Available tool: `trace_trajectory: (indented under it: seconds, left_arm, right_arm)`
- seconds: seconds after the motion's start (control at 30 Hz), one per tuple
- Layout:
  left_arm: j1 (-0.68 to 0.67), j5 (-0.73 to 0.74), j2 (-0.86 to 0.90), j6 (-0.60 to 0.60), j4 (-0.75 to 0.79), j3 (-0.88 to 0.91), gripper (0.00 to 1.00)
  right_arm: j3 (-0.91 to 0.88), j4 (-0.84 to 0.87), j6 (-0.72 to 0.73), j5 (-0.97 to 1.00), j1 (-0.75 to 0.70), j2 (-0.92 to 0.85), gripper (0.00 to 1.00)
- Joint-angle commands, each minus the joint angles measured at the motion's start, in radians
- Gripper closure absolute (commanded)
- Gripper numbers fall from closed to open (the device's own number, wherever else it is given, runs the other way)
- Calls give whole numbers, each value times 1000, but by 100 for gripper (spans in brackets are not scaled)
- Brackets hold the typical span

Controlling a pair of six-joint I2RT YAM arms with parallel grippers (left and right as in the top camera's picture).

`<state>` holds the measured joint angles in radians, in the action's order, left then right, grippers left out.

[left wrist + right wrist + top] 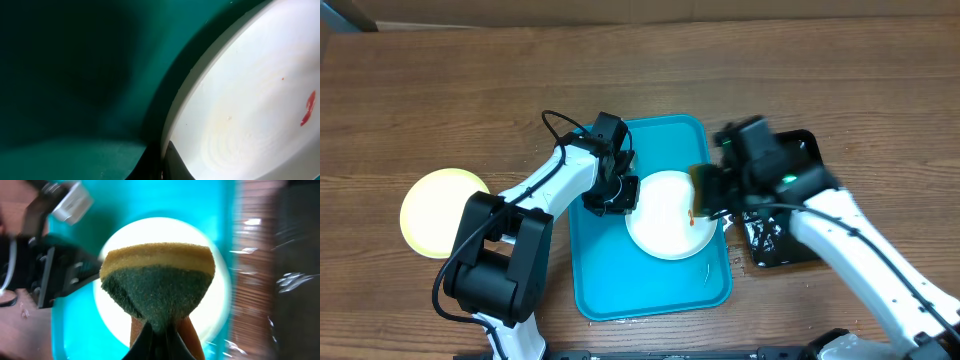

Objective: Clean dirty plates on tray and stack at the side
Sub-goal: 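Wipe the white plate with the sponge in the right gripper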

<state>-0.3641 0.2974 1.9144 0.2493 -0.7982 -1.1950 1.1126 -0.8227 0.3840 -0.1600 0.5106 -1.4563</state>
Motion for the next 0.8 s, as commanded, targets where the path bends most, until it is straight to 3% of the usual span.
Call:
trace_trajectory:
  seconds: [0.0, 0.23, 0.4, 0.6, 0.77]
  left_arm:
    - [2, 18, 14, 29, 2, 10, 96]
    - [2, 17, 14, 36, 0, 10, 96]
    - [2, 13, 14, 36, -1, 10, 96]
    - [5, -3, 14, 36, -3, 10, 96]
    - [22, -65, 14, 47, -24, 10, 96]
  right_arm:
    - [-29, 74, 82, 47, 90, -85, 96]
    - [-59, 220, 200, 115, 151, -266, 96]
    - [-59, 240, 205, 133, 151, -386, 96]
    - [-59, 112, 348, 326, 121, -419, 96]
    - [-59, 10, 354, 395, 49, -419, 96]
